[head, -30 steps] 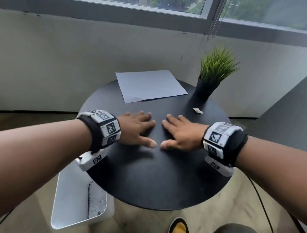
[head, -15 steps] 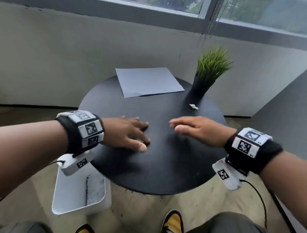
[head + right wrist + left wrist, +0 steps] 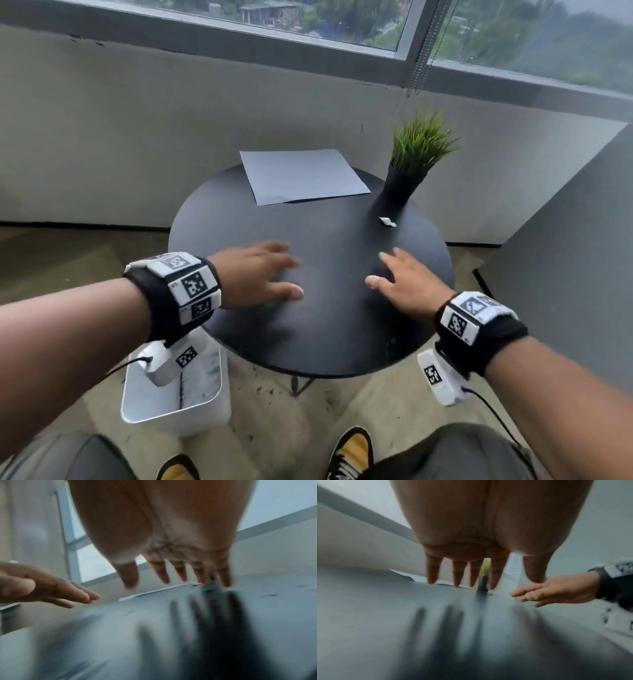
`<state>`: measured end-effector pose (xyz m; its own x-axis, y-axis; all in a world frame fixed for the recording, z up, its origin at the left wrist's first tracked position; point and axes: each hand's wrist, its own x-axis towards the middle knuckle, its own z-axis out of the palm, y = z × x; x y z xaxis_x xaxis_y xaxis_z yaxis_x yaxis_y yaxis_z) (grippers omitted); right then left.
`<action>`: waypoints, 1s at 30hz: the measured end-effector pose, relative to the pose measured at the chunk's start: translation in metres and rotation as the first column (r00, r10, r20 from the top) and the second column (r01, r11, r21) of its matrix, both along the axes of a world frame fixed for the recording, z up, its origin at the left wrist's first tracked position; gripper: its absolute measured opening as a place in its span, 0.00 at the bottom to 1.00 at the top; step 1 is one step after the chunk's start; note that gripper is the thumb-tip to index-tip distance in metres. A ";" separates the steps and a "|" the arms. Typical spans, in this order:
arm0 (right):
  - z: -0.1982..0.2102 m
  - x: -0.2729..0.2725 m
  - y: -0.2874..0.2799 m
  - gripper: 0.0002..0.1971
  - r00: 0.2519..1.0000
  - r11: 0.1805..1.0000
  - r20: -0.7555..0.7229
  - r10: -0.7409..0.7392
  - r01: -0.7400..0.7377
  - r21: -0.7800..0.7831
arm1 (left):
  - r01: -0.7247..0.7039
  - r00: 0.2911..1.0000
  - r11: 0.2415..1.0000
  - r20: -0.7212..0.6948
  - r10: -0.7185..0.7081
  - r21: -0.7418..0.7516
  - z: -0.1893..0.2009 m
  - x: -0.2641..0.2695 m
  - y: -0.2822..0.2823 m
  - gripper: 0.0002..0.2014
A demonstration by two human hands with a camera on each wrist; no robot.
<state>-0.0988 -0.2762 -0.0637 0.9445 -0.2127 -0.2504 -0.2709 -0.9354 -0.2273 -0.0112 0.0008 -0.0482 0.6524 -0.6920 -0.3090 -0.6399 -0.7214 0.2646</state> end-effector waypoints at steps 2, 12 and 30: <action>-0.013 -0.001 0.011 0.46 0.989 0.991 -0.147 -0.030 0.010 -0.135 | -0.255 0.966 0.957 0.083 0.245 0.140 -0.011 0.007 0.012 0.47; 0.012 0.039 0.019 0.25 0.987 0.986 0.080 0.141 -0.147 0.073 | -0.056 0.991 0.985 -0.126 0.036 -0.166 -0.005 -0.033 0.002 0.30; -0.001 -0.047 0.062 0.43 0.872 0.896 -0.220 0.437 -0.444 0.016 | -0.136 0.989 0.990 0.056 0.137 -0.024 -0.019 -0.003 0.011 0.41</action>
